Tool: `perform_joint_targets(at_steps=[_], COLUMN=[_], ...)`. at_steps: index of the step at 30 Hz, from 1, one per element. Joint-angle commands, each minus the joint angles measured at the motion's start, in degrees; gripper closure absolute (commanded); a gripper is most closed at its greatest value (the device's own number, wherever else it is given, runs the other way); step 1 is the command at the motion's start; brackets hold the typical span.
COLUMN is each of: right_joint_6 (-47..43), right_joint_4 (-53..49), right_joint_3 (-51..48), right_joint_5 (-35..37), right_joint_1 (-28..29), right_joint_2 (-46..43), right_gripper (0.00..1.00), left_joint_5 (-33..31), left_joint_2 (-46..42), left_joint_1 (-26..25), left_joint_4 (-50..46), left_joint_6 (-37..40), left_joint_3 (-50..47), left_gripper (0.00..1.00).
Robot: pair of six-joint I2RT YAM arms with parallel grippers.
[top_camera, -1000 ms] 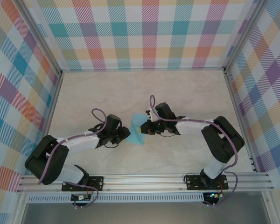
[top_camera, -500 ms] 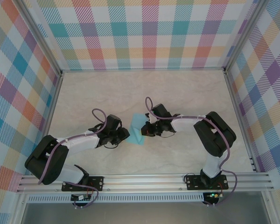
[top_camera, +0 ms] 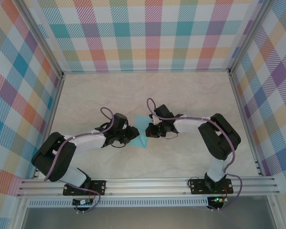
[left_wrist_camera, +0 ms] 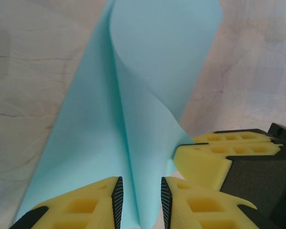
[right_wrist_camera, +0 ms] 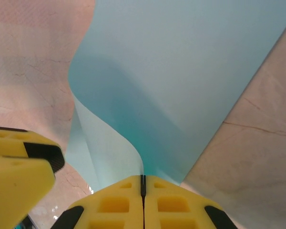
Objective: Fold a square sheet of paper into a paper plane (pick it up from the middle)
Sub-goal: Fold the triangle a second time at the center of the table.
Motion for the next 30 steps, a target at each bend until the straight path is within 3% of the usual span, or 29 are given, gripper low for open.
perform_joint_targets(at_steps=[1,30], right_joint_6=[-1.3,-1.7], right_joint_4=[-1.8,-3.0], right_joint_3=[1.7,3.8], right_joint_5=[1.6,1.5], right_joint_1=[0.1,0.1], right_joint_2=[0.9,3.7], right_gripper=[0.94,0.92], left_joint_5=[1.7,2.1], left_joint_2=[1.2,6.4], left_joint_1=[-1.1,-2.1], left_joint_4=[2.3,5.4], left_joint_6=[1.1,0.7], left_joint_3=[2.2,5.1], left_gripper=[0.70,0.80])
